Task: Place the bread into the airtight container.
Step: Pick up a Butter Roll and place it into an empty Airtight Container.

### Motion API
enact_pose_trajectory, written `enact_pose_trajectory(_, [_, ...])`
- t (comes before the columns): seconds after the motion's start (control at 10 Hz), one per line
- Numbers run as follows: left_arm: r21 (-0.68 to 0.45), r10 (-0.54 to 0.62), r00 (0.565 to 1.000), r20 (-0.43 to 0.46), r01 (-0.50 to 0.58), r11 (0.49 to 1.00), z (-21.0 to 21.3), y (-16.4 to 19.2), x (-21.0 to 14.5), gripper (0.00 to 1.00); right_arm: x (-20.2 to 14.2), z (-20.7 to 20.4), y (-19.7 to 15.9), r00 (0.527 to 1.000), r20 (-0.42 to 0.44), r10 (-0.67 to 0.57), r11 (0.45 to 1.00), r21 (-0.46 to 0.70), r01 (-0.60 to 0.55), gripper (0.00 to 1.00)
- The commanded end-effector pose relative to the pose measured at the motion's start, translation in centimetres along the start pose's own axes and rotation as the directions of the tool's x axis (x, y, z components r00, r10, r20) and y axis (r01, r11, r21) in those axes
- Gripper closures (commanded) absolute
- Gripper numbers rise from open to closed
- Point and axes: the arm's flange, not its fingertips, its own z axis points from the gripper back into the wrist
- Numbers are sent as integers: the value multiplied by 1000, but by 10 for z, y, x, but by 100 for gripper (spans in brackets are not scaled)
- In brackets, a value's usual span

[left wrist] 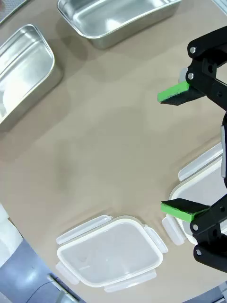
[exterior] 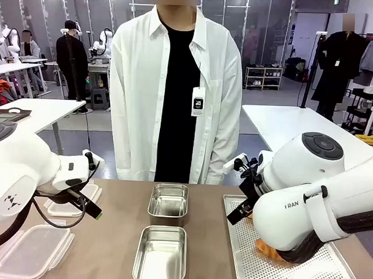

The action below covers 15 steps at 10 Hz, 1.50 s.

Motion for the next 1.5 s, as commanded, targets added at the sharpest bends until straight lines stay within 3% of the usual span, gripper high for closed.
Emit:
enact_pose_trajectory(0.0, [0, 0, 1000, 0, 0, 1000, 0, 0, 0, 0, 0, 0, 0, 1000, 0, 0, 1000, 0, 0, 0])
enact_pose_trajectory(0.8, [0, -1, 1000, 0, 1, 1000, 0, 0, 0, 0, 0, 0, 0, 1000, 0, 4, 1000, -1, -4, 0])
enact_pose_trajectory(1.1, [-43, 22, 1000, -14, -22, 999, 60, 29, 52, 0, 44, 88, -28, 999, 8, -39, 998, 56, 38, 0])
enact_pose_trajectory(1.4, [-205, 65, 997, -38, -72, 976, 172, 73, 83, 0, 52, 199, -75, 997, -47, -59, 989, 132, 65, 0])
